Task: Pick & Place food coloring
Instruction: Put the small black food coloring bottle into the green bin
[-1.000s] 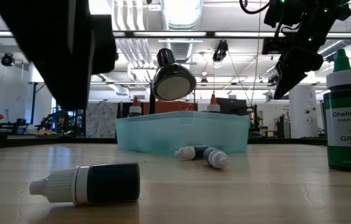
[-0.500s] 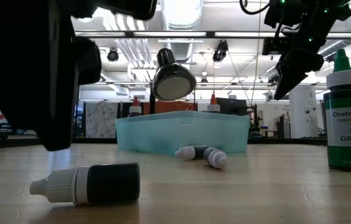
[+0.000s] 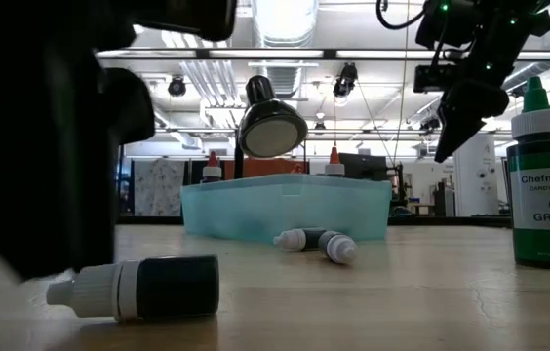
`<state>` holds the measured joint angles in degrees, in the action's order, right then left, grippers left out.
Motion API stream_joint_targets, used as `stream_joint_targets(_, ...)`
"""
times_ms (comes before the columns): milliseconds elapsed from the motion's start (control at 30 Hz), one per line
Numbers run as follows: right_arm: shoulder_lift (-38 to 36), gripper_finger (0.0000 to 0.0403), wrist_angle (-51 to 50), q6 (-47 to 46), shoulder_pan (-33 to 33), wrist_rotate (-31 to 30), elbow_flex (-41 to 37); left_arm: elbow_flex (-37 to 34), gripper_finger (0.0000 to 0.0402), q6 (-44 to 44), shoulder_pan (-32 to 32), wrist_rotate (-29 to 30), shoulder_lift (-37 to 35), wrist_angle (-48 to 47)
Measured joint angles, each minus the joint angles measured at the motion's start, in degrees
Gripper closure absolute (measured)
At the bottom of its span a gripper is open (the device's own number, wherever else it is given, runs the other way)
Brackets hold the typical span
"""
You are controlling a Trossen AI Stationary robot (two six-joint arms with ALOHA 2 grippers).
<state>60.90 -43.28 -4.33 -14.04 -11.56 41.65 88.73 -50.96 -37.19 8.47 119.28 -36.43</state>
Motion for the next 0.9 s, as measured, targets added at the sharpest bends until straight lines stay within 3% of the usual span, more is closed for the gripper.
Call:
stream_joint_targets(667,0.0,0.0365,-0.2,-0.2,0.0,0.0,-0.2,0.1,0.0283,-2.6,-0.1,3.4,2.7,4.3)
stream_joint_targets(900,0.0,0.0365,-0.1,-0.1,0.0,-0.1,-0.2,0.1,0.032,-2.7,0.0,3.6,2.7,2.9)
